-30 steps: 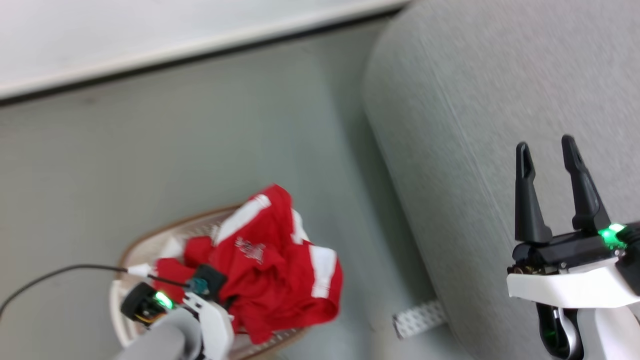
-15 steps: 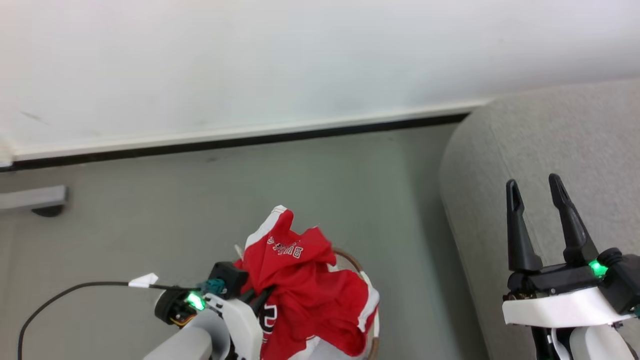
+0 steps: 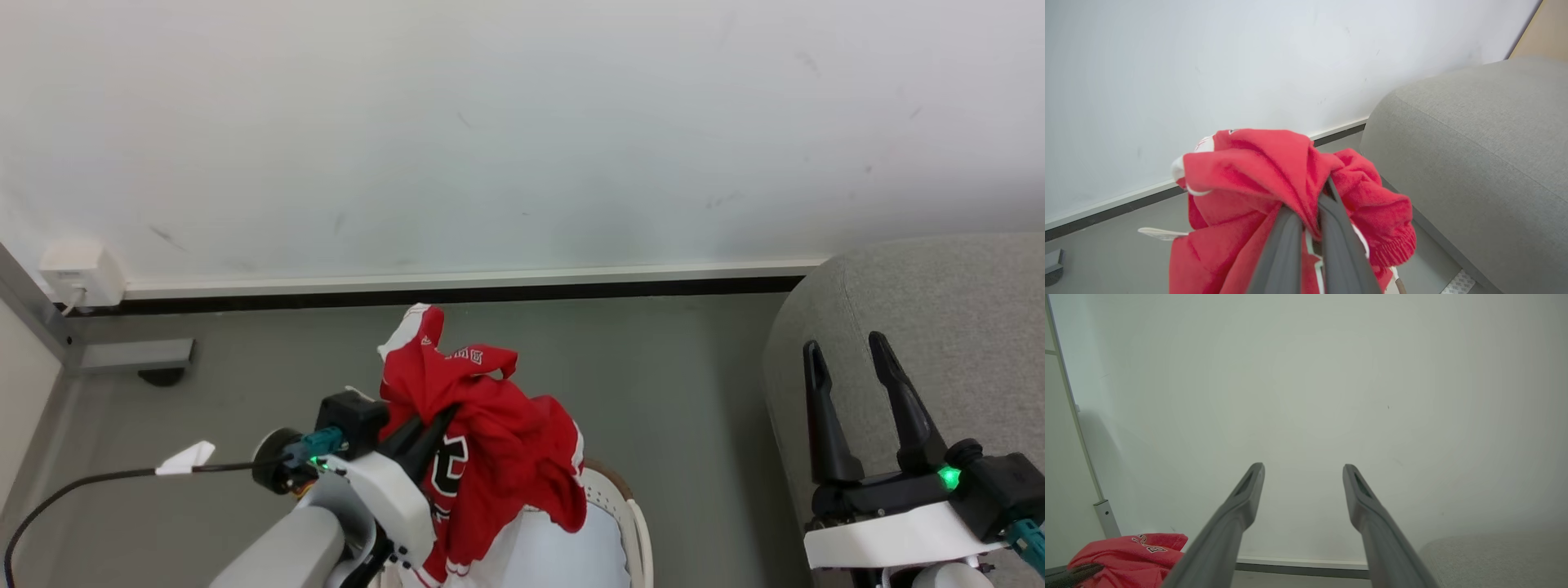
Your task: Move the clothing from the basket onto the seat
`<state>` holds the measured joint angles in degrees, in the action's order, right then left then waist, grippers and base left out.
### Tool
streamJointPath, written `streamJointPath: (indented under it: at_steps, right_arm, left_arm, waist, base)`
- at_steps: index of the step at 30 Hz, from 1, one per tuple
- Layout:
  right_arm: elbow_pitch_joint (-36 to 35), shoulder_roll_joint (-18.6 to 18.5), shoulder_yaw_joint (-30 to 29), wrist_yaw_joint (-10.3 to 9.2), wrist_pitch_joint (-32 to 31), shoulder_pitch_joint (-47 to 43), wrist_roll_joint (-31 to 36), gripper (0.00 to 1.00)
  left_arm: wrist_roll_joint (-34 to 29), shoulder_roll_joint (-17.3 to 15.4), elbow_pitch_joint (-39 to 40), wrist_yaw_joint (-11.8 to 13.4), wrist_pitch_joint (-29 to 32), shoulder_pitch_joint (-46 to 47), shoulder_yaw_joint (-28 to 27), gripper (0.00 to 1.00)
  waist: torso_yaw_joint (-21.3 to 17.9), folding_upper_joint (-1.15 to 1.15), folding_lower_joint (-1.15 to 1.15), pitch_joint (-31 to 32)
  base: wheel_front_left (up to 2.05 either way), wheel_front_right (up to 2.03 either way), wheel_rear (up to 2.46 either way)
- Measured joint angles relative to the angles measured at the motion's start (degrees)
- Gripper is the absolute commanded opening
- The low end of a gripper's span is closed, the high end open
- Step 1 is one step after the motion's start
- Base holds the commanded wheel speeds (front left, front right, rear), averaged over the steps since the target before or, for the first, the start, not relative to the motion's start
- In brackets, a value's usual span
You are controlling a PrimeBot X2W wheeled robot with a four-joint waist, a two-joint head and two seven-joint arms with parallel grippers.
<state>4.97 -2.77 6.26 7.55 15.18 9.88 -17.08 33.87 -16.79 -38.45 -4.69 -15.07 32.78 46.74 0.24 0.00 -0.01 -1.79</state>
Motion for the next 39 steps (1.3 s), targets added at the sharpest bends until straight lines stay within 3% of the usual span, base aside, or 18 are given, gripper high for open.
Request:
streamJointPath:
  at_steps: [18,33,39]
  right_arm:
    - [2.1,0.0,4.6,0.0,0.0,-1.7,-0.6,1.0]
    - [3.3,0.0,8.5,0.0,0.0,-1.8,-0.7,1.0]
    - [6.2,0.0,17.6,0.0,0.0,-0.1,-0.5,1.0]
  left_arm:
    - [-1.3,-0.4,15.2,1.2,0.0,0.2,-9.9,0.0]
    - [-0.6,-1.6,19.9,2.2,0.4,-0.7,-10.4,0.0]
    - [-0.6,-1.1,20.0,2.2,0.5,-1.0,-9.5,0.0]
  waist:
    - [0.2,0.0,0.01,2.9]
    - [-0.1,0.0,0.01,2.6]
    - [0.4,0.0,0.01,2.6]
  base:
    - [0.0,0.0,0.0]
    - [0.0,0.0,0.0]
    - [0.0,0.0,0.0]
